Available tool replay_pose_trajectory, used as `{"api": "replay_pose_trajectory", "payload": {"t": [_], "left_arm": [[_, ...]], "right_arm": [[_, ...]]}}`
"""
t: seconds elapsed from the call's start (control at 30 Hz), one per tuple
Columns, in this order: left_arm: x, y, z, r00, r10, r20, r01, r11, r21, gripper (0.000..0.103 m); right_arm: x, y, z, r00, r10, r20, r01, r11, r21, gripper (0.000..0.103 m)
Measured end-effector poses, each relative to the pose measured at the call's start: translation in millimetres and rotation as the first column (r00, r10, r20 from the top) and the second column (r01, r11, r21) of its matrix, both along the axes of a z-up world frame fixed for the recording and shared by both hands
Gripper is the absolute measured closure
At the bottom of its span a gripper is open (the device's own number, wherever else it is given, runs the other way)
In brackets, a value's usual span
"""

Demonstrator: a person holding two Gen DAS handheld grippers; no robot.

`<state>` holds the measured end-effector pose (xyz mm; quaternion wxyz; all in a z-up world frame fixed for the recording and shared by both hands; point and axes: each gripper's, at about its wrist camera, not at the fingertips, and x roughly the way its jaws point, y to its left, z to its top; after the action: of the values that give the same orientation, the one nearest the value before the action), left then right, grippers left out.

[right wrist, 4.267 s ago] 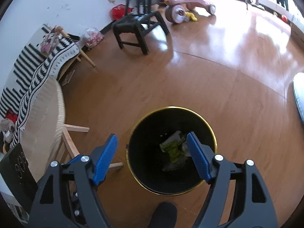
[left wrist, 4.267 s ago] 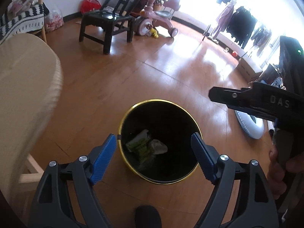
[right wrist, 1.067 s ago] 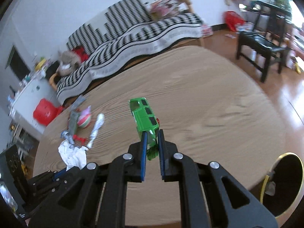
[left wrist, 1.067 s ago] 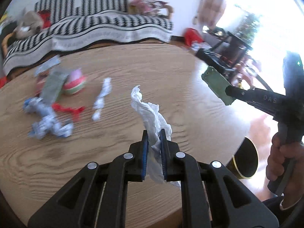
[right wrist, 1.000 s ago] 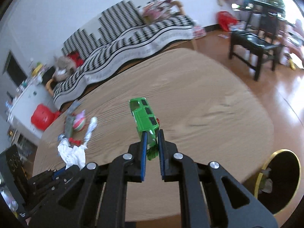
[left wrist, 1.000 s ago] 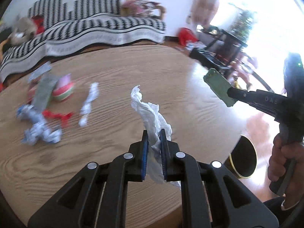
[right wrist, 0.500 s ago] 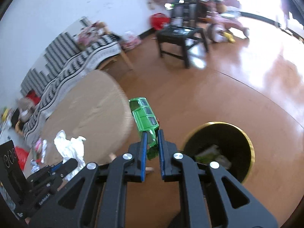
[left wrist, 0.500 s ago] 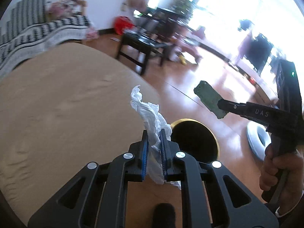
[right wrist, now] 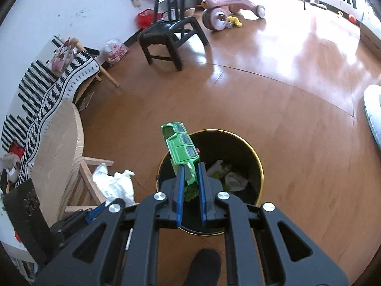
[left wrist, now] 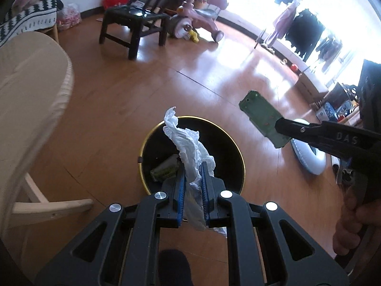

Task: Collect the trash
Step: 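Carry the tissue and toy car to the black bin and open both tools, then move both tools back over the remaining trash on the table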

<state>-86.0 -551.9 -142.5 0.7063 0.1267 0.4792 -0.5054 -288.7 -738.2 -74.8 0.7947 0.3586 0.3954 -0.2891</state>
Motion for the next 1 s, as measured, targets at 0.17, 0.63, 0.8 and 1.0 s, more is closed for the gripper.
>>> {"api": "replay_pose_trajectory", "payload": {"t": [0.17, 0.63, 0.8, 1.0], "left_arm": [[1.6, -9.6, -8.4, 1.0, -0.003, -0.019, 0.003, 1.0, 0.014, 0.091], [8.0, -4.4, -13.7, 0.998, 0.038, -0.047, -0.038, 0.999, 0.006, 0.035], [9.9, 2.1, -6.1, 0.998, 0.052, -0.044, -0.052, 0.999, 0.0, 0.031], [15.8, 25.9, 22.0, 0.997, 0.072, 0.005, -0.072, 0.997, -0.027, 0.015]], "right_arm": [[1.2, -3.2, -4.0, 1.0, -0.002, -0.005, 0.002, 1.0, 0.006, 0.091], [0.2, -1.2, 4.5, 0.999, -0.049, 0.009, 0.049, 0.999, -0.005, 0.039], [7.6, 2.6, 10.0, 0.999, -0.031, 0.019, 0.031, 0.999, -0.012, 0.039], [29.0, 22.5, 36.6, 0.999, 0.021, 0.048, -0.018, 0.998, -0.059, 0.036]]}}
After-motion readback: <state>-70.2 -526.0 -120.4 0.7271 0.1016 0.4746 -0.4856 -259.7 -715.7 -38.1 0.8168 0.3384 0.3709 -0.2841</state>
